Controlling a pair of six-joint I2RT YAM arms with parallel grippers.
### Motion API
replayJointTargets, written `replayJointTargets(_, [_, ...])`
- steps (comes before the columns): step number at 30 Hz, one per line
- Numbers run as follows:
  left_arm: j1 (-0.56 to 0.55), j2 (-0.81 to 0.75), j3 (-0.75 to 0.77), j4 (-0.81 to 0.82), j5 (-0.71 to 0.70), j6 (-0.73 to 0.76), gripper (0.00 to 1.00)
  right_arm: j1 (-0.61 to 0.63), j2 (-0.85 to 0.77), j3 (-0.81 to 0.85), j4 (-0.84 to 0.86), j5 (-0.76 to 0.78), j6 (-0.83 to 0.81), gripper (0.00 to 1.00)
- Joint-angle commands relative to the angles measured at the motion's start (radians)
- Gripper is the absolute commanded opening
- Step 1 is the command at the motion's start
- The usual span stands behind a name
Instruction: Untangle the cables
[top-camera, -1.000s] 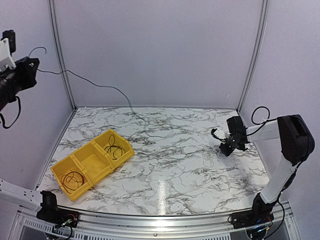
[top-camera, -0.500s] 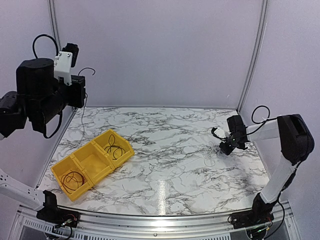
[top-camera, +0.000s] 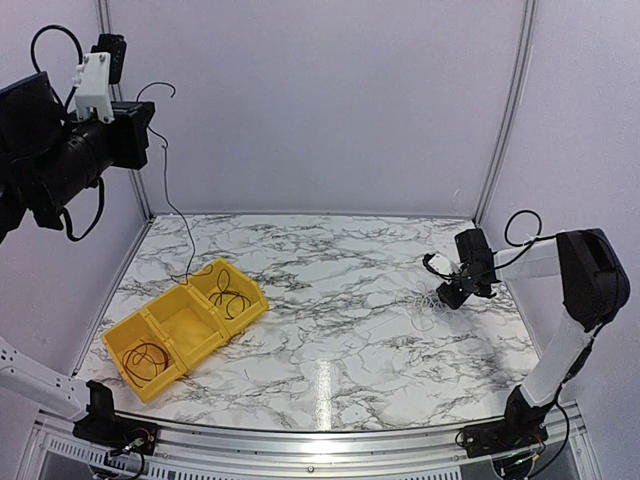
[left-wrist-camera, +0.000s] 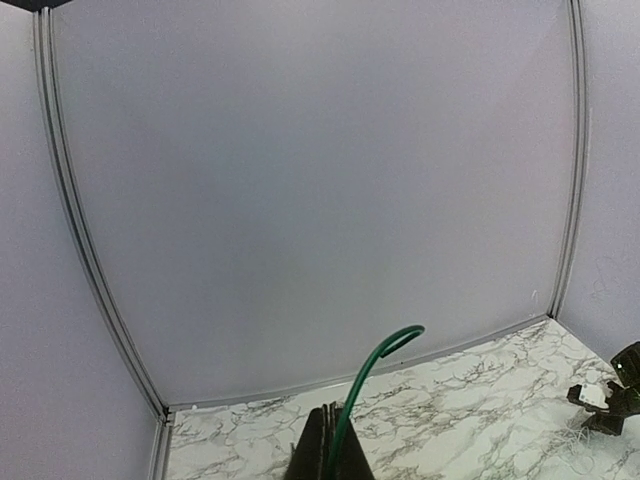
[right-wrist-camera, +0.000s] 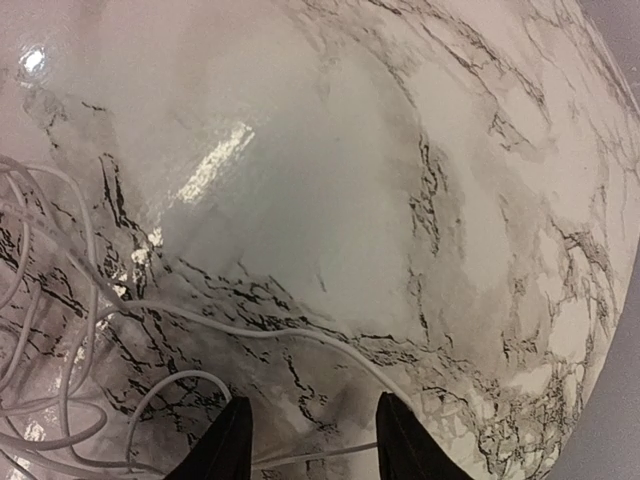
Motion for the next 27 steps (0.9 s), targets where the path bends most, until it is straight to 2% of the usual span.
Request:
replayJointTargets(1, [-0.001, 0.056, 0.025, 0.124, 0.025, 0.132, 0.0, -0.003, -0.006, -0.007, -0.071, -0.013, 0.004, 0.43])
replayJointTargets(7, [0.002, 0.081, -0.065, 0.171, 0.031, 0.127, 0.0, -0.004, -0.016, -0.01, -0.072, -0.016, 0.0, 0.44])
replayJointTargets(17, [0.078, 0.083, -0.244, 0.178, 0.101, -0.012, 0.0, -0.004, -0.009, -0.01, -0.08, -0.027, -0.006, 0.44])
replayJointTargets(21, [0.114, 0.091, -0.211, 0.174, 0.139, -0.015, 0.0, -0.003, -0.01, -0.01, -0.082, -0.029, -0.008, 0.44])
replayJointTargets(27, [0.138, 0.13, -0.049, 0.162, 0.142, 0.066, 0.0, -0.004, -0.008, -0.012, -0.082, -0.029, -0.01, 0.44])
